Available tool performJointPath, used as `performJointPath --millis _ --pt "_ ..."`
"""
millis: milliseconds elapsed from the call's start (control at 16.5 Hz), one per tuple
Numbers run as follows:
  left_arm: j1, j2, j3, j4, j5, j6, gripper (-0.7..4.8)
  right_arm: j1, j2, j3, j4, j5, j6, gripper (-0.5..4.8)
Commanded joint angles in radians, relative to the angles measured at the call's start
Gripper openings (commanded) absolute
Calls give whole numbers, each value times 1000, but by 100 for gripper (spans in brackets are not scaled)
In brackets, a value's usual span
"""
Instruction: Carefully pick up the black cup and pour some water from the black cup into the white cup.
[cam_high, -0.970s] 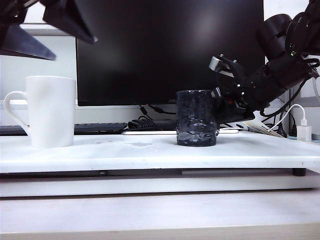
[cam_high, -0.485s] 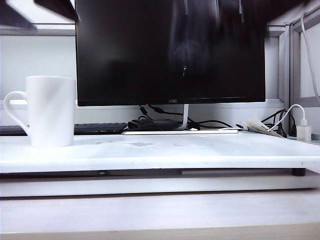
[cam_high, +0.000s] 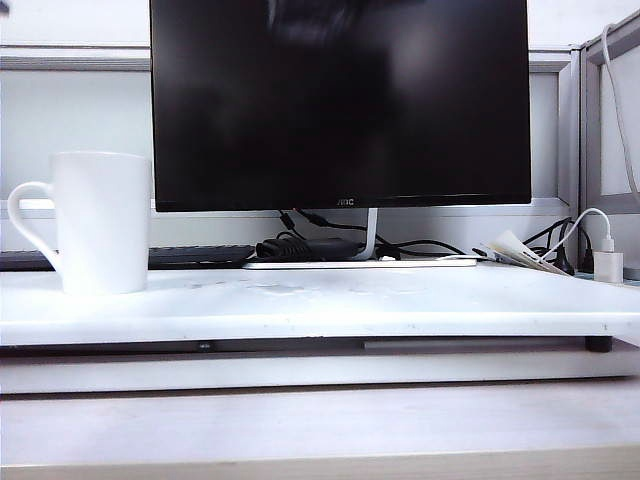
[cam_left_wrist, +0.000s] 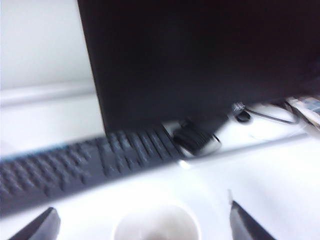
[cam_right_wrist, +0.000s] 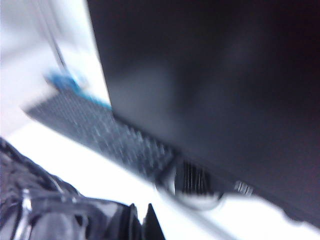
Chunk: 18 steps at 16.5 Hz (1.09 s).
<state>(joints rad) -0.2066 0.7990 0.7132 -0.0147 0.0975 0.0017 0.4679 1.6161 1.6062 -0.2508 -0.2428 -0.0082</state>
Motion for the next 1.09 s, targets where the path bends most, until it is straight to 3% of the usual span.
performJointPath --millis 61,243,425,970,1092 --pt "120 2 2 -94 218 -17 479 60 150 134 -64 5 3 -6" --pt "176 32 2 -108 328 -29 479 120 324 297 -107 6 -43 -6" --pt "171 115 2 -145 400 -40 479 160 449 442 -200 95 -150 -6" --pt "169 156 2 -198 398 -39 479 259 453 459 -192 352 -400 -6" --pt "148 156 2 -227 397 -39 479 302 453 459 -165 444 -514 -6"
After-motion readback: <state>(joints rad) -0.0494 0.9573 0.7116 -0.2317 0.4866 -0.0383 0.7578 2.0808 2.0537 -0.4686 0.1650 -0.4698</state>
